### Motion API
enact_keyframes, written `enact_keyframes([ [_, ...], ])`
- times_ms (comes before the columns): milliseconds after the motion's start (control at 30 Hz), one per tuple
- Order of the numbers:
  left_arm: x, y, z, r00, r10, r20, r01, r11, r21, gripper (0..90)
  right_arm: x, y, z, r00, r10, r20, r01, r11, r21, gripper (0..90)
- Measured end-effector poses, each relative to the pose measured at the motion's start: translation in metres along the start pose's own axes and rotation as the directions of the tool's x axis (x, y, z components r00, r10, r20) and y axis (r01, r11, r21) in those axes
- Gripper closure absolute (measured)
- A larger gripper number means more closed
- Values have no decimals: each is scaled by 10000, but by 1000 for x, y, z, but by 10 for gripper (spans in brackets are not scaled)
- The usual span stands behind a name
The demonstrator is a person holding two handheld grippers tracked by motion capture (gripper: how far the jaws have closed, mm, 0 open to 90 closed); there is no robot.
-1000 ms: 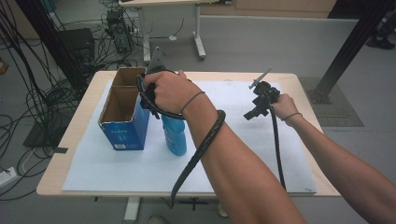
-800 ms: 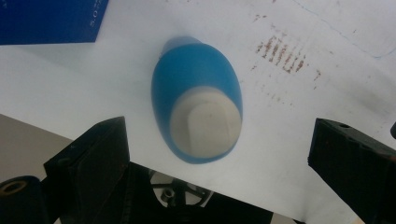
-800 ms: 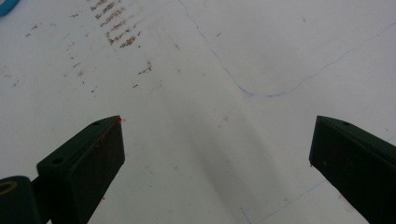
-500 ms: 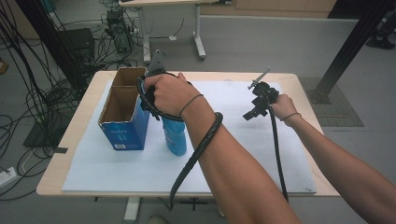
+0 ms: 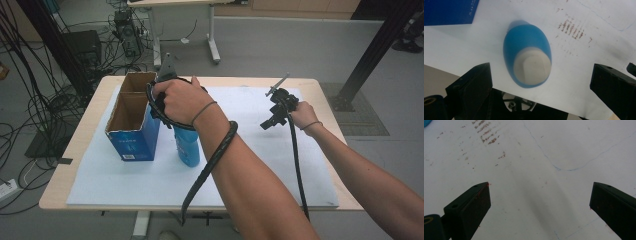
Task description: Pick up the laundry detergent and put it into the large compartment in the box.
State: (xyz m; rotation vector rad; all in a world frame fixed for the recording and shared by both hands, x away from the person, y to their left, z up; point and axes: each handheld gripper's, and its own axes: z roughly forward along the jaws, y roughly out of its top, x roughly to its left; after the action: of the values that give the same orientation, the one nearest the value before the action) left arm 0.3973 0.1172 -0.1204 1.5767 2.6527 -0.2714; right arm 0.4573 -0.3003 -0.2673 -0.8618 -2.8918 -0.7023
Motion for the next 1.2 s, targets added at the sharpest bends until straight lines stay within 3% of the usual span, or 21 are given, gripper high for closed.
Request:
enact_keyframes([
  [1200, -2, -3, -1, 10000, 88, -32, -88, 10000, 25, 51, 5, 2, -1, 10000, -15, 39, 15, 10000, 1, 34],
])
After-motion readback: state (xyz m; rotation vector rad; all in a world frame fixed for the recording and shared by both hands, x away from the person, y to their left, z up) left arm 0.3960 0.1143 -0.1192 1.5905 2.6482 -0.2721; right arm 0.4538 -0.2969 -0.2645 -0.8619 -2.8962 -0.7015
